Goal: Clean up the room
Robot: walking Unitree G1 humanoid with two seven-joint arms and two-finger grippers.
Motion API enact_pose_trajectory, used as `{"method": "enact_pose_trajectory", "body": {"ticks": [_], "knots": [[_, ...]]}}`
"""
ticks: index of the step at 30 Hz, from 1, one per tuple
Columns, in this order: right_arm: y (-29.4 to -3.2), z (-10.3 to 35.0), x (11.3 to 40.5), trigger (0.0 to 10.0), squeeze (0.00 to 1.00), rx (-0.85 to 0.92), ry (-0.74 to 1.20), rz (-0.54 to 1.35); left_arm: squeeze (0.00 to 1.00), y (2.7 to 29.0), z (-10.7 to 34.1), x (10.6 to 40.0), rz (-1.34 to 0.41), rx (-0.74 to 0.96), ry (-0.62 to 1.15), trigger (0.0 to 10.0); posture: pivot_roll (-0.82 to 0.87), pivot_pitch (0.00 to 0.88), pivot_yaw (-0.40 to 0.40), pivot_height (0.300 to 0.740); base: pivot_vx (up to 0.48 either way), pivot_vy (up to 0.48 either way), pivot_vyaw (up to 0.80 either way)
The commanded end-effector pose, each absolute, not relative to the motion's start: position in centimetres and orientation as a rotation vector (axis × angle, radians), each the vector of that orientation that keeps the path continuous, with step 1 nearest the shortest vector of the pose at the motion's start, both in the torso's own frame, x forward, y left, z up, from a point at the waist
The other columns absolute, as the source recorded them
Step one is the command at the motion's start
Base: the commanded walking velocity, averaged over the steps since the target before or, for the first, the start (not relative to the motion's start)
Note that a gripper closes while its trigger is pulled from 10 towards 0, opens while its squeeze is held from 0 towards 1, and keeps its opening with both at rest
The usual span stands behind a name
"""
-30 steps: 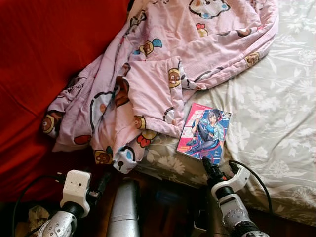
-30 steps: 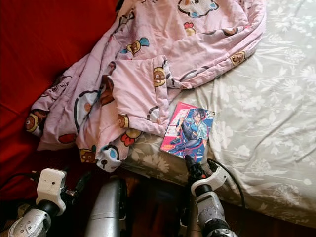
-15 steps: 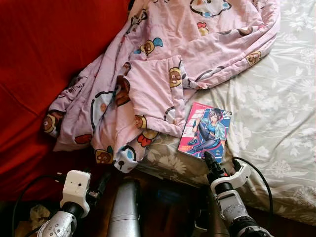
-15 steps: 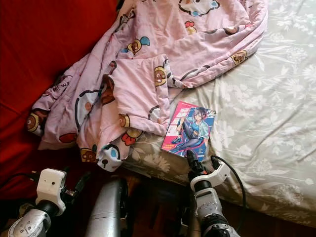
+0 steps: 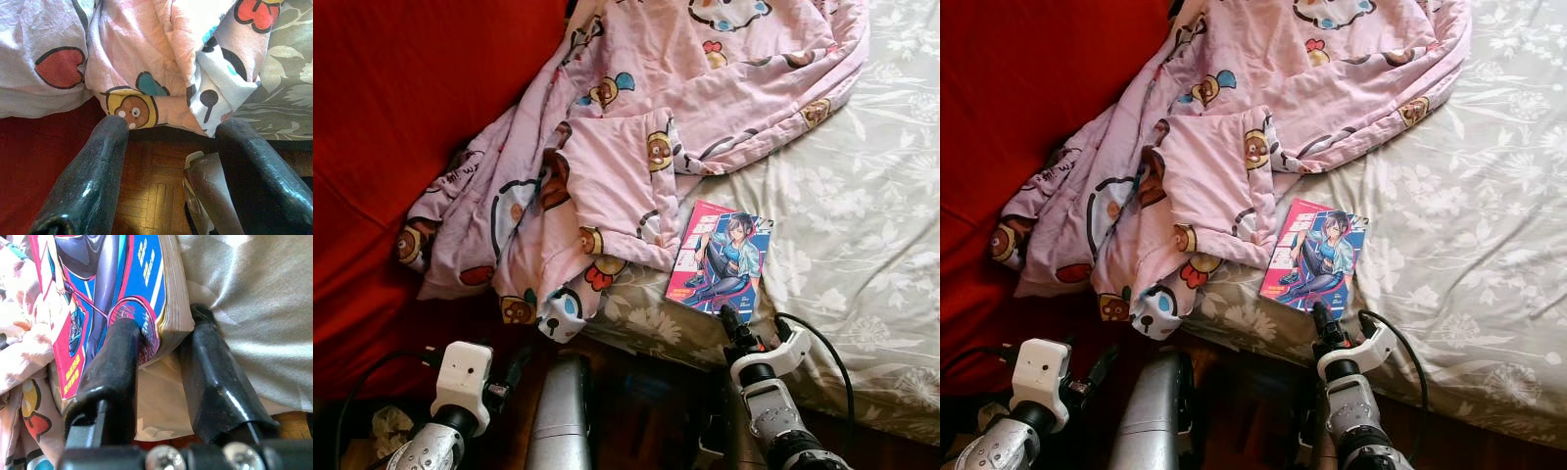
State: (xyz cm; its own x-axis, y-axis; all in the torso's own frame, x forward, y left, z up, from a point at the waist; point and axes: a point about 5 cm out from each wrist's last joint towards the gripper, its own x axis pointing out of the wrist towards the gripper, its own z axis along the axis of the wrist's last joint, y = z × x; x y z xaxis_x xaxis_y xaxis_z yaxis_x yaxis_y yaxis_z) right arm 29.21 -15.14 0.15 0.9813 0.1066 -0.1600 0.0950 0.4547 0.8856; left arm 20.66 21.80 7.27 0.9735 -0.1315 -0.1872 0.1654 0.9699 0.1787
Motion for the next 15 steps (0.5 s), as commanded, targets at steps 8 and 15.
{"method": "enact_pose_trajectory", "body": {"ticks": [8,15], "knots": [[-13.8,-0.8,28.4,0.0,0.0,1.106,0.267,0.029,0.0,22.0,6.4,20.1,-0.136,0.205,0.212,10.0,0.29,0.388,0.059,0.611,0.0,0.0,0.0],[-15.1,-1.7,27.2,0.0,0.0,1.067,0.255,-0.074,0.0,21.8,6.2,20.6,-0.133,0.197,0.207,10.0,0.28,0.378,0.051,0.611,0.0,0.0,0.0]]}}
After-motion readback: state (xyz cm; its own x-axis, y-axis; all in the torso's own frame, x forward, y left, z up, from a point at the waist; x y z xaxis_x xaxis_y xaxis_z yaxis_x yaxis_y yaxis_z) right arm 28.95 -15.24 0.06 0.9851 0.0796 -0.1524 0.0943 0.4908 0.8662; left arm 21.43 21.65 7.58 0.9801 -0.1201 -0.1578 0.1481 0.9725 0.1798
